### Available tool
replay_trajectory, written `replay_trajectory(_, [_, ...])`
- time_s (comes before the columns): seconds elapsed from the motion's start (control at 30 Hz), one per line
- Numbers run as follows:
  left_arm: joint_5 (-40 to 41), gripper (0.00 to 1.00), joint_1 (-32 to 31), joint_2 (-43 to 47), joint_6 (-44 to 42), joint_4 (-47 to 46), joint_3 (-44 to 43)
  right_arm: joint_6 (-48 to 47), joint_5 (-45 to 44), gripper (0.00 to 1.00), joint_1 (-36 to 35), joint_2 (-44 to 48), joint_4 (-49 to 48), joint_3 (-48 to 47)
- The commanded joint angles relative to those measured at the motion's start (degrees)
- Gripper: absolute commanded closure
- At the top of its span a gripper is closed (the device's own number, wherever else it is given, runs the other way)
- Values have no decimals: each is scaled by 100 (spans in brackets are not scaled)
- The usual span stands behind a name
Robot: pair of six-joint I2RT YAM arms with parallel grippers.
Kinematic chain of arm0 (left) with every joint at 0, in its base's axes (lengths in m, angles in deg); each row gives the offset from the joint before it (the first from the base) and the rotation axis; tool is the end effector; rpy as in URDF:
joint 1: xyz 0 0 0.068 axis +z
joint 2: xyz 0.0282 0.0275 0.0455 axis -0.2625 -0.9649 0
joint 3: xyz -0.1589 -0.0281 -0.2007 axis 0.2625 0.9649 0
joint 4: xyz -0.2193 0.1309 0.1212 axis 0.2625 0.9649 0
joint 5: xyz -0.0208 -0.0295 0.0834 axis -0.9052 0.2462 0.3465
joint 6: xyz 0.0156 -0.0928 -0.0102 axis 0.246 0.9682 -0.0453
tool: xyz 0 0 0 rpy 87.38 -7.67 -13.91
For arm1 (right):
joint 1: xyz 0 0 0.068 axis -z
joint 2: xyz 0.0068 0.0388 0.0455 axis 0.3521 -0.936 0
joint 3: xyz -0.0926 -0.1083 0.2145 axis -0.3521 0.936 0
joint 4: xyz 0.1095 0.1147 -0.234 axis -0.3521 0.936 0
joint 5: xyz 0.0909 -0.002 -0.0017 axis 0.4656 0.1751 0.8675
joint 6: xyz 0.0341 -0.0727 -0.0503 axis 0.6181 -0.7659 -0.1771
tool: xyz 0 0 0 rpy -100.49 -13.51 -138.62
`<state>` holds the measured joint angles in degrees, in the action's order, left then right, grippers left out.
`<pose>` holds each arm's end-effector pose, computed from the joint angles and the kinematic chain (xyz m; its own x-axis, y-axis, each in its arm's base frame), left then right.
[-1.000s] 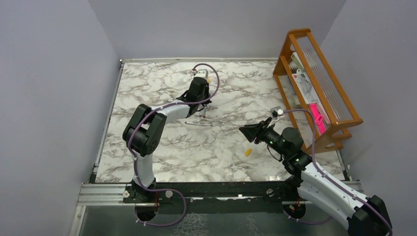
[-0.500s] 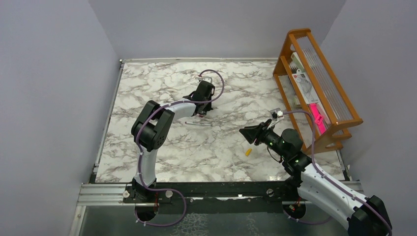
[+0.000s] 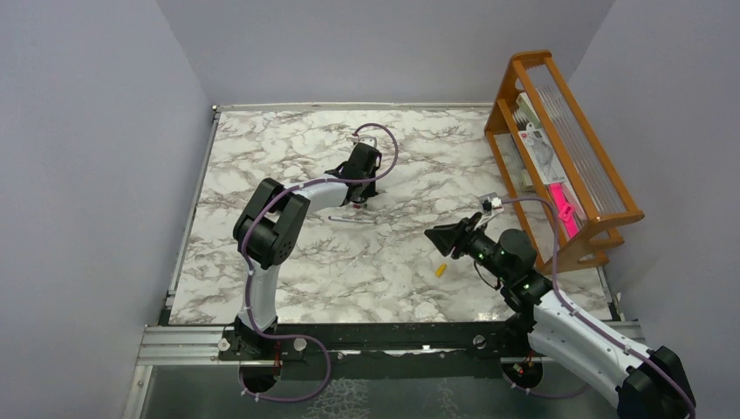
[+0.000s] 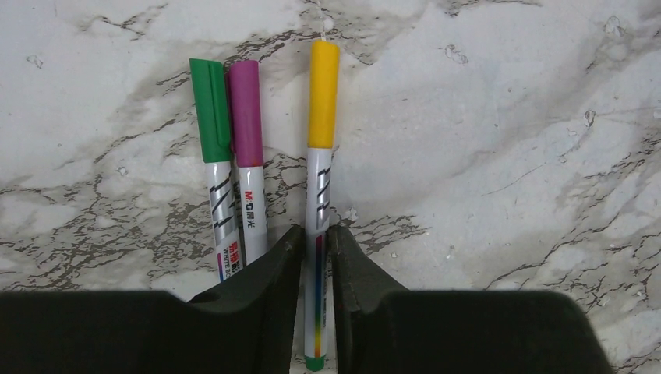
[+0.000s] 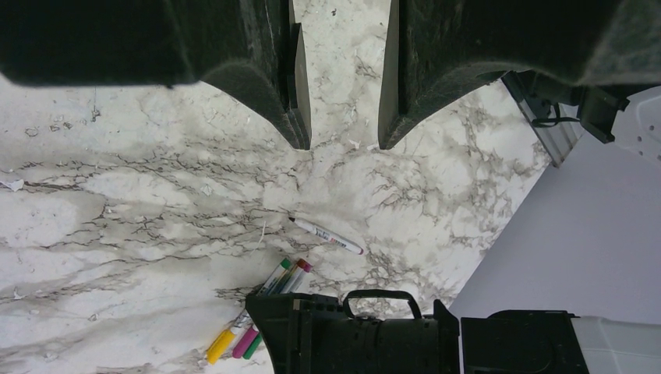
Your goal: Insert the pens into the pen caps
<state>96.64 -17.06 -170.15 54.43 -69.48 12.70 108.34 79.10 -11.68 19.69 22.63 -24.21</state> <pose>0.4163 -0.2466 0.0936 -0.7125 -0.0698 -0.6982 0.1222 0.9675 -0.2214 0.2051 0.1473 0.1803 -0.4691 0.3346 -0.8173 -0.4957 0.6662 0.5572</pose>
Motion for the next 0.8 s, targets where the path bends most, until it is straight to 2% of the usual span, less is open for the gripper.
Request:
replay_trajectory(0.0, [-119,77,-16,22,17,128,-34,48,50,63,-23,-44,-220,89])
replay_trajectory(0.23, [-150,77,-23,126,16,132,28,78,50,63,-23,-57,-282,109])
replay_trajectory(0.53, [-216,78,-120,788,-59,80,103,82,184,63,-23,-342,-628,187])
replay_trajectory(0.63, [-236,80,-138,1051,-113,-31,206,-54,216,63,-23,-624,-880,203])
replay_trajectory(0.77, [-117,81,-141,1384,-152,-181,436,-688,345,63,-23,-1597,-1318,27])
